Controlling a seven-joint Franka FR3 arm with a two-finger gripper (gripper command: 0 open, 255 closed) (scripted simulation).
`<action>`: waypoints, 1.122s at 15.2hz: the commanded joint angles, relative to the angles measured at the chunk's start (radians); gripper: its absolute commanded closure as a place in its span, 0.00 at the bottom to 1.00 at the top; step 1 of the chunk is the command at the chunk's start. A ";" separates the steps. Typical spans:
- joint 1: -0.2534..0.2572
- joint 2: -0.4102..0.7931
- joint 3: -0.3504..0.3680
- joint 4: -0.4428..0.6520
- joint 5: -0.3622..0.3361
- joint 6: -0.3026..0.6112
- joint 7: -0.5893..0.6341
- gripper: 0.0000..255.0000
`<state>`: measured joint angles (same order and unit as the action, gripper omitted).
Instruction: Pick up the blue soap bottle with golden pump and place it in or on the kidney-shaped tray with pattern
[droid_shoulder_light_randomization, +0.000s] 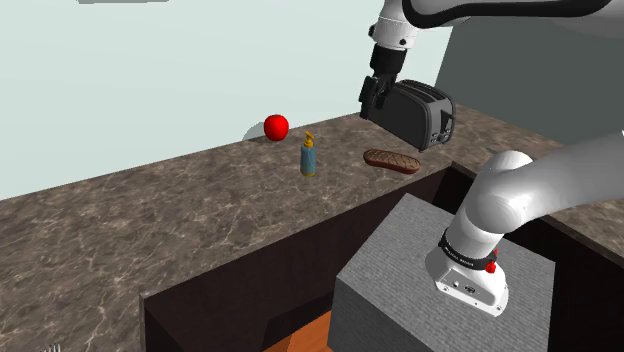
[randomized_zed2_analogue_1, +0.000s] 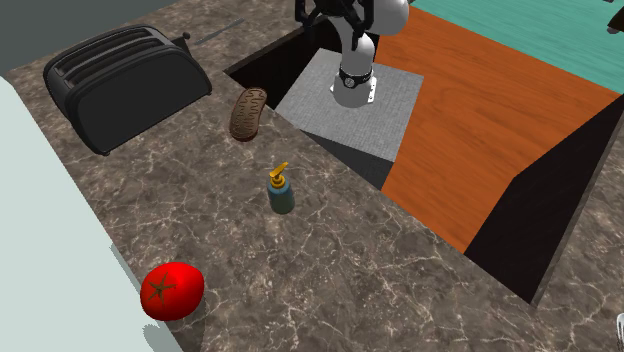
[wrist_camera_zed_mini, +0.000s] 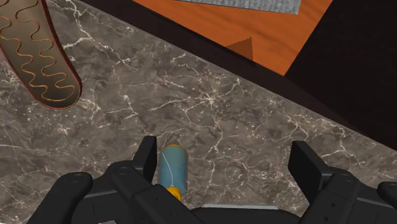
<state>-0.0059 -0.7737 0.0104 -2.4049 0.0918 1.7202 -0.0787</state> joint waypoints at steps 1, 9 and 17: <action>0.000 0.000 0.000 0.000 0.000 0.000 0.000 0.00; -0.016 0.315 0.025 0.102 -0.028 0.184 0.024 0.00; -0.032 0.640 0.040 0.286 -0.076 0.295 0.064 0.00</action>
<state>-0.0366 -0.1819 0.0477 -2.1470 0.0227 2.0002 -0.0223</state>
